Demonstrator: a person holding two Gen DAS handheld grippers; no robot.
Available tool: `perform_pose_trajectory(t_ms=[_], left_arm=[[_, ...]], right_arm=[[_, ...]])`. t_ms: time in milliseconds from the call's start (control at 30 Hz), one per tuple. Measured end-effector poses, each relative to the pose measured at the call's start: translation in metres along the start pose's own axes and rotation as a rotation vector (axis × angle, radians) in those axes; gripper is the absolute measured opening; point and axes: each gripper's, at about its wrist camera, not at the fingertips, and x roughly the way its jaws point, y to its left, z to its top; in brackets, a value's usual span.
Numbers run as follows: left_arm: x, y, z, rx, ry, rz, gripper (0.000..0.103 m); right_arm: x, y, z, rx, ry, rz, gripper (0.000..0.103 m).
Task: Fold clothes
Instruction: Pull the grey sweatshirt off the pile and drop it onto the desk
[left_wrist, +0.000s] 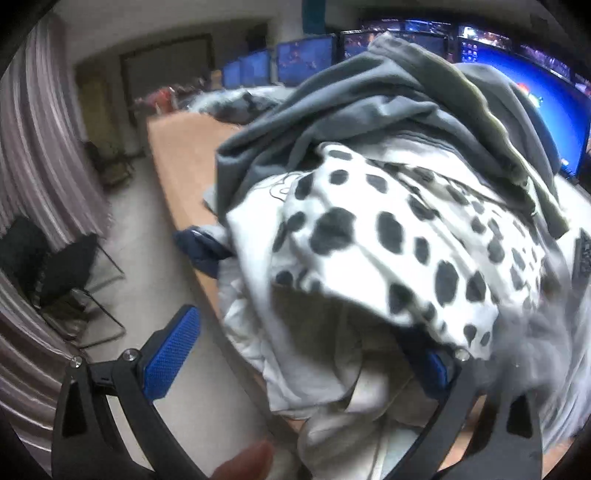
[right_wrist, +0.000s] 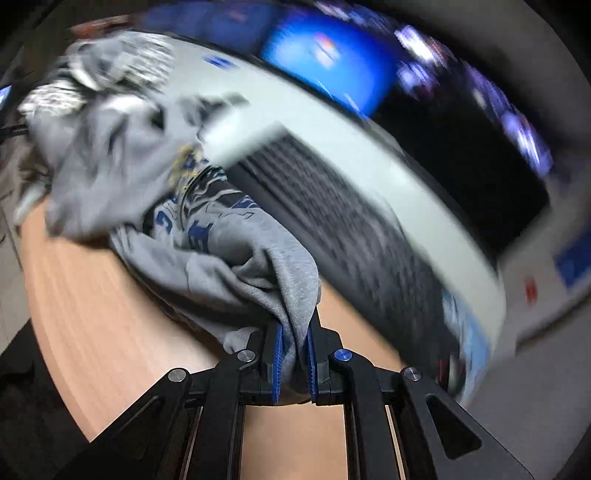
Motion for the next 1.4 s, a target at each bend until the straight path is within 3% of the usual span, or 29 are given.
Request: perform_pose_trajectory(t_ms=[67, 200, 233, 300, 333, 367, 433, 533, 600, 667, 733, 800, 900, 933, 1000, 1100, 1200, 1333, 1400], left_arm=[[-0.015, -0.008, -0.008, 0.036, -0.015, -0.038, 0.103], [-0.066, -0.027, -0.039, 0.125, -0.096, -0.111, 0.103], [-0.079, -0.034, -0.049, 0.135, -0.108, -0.142, 0.103], [-0.094, -0.052, -0.064, 0.176, -0.086, -0.269, 0.103], [-0.098, -0.065, -0.072, 0.207, -0.066, -0.335, 0.103], [-0.100, -0.079, -0.081, 0.245, -0.044, -0.399, 0.103], [-0.105, -0.114, -0.098, 0.320, -0.021, -0.471, 0.103], [-0.102, -0.164, -0.111, 0.444, 0.019, -0.508, 0.103], [-0.103, -0.188, -0.114, 0.491, 0.043, -0.529, 0.103], [-0.111, -0.210, -0.119, 0.545, 0.012, -0.563, 0.103], [-0.119, -0.233, -0.129, 0.590, -0.048, -0.543, 0.103], [-0.123, -0.241, -0.124, 0.584, -0.051, -0.530, 0.103], [-0.123, -0.239, -0.108, 0.511, -0.036, -0.539, 0.103], [-0.123, -0.236, -0.101, 0.476, -0.030, -0.548, 0.103], [-0.125, -0.232, -0.089, 0.448, -0.028, -0.567, 0.103], [-0.113, -0.243, -0.082, 0.510, -0.026, -0.471, 0.103], [-0.092, -0.251, -0.091, 0.545, 0.067, -0.443, 0.103], [-0.096, -0.235, -0.121, 0.599, 0.189, -0.644, 0.103], [-0.108, -0.224, -0.136, 0.630, 0.247, -0.737, 0.103]], right_arm=[[0.006, -0.019, -0.040, 0.058, 0.058, -0.042, 0.011], [-0.004, -0.040, -0.095, 0.163, 0.082, -0.073, 0.013], [-0.014, -0.041, -0.097, 0.179, 0.063, -0.095, 0.022], [-0.033, -0.037, -0.097, 0.176, 0.005, -0.133, 0.047], [-0.041, -0.033, -0.095, 0.166, -0.027, -0.147, 0.067], [-0.047, -0.030, -0.090, 0.158, -0.058, -0.143, 0.077], [-0.059, -0.027, -0.082, 0.158, -0.106, -0.132, 0.077], [-0.068, -0.027, -0.081, 0.188, -0.165, -0.031, 0.084], [-0.060, -0.023, -0.081, 0.193, -0.145, 0.033, 0.087], [-0.047, -0.015, -0.080, 0.184, -0.118, 0.077, 0.087], [-0.035, -0.007, -0.076, 0.166, -0.126, 0.085, 0.087], [-0.024, -0.010, -0.067, 0.226, -0.146, 0.123, 0.087], [-0.007, -0.020, -0.050, 0.355, -0.175, 0.331, 0.087], [-0.001, -0.020, -0.045, 0.365, -0.170, 0.359, 0.087], [0.018, -0.010, -0.042, 0.352, -0.112, 0.391, 0.087], [0.046, 0.010, -0.052, 0.314, 0.016, 0.449, 0.087], [0.023, 0.033, -0.083, 0.169, 0.016, 0.413, 0.087], [-0.020, 0.045, -0.135, 0.112, 0.092, 0.466, 0.087], [-0.037, 0.044, -0.158, 0.142, 0.139, 0.470, 0.087]])
